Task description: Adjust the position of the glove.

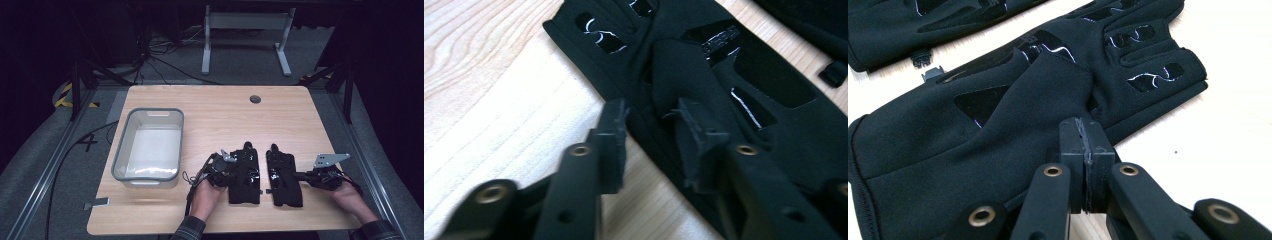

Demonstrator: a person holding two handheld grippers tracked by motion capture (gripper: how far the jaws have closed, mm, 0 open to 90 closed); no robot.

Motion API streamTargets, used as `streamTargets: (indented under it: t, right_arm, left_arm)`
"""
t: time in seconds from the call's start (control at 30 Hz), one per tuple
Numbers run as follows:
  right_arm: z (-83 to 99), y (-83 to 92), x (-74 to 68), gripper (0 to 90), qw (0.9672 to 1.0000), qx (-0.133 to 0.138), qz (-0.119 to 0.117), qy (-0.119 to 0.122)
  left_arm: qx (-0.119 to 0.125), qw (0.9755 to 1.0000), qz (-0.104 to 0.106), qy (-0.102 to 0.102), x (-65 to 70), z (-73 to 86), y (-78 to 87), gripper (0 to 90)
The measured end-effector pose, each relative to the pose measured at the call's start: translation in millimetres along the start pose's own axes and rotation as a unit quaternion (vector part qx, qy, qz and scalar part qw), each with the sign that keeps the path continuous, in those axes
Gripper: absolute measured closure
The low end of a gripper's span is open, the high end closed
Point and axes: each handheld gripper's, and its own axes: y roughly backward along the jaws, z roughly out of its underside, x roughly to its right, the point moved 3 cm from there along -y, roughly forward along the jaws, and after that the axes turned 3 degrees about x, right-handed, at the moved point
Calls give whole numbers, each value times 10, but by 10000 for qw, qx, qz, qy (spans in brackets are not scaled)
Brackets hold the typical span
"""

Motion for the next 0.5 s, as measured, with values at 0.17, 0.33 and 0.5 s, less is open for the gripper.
streamTargets:
  t: [0.17, 0.33, 0.5]
  right_arm:
    - [-47, -50, -10, 900, 10000, -10, -31, 52]
    - [-79, -88, -22, 900, 9999, -1, -71, 87]
    - [-103, -112, -42, 900, 9998, -20, -110, 138]
  left_arm:
    - [26, 9998, 84, 184, -13, -2, 7, 846]
    - [110, 9992, 196, 344, -8, -15, 15, 872]
    - [396, 9980, 245, 436, 4, -63, 98, 875]
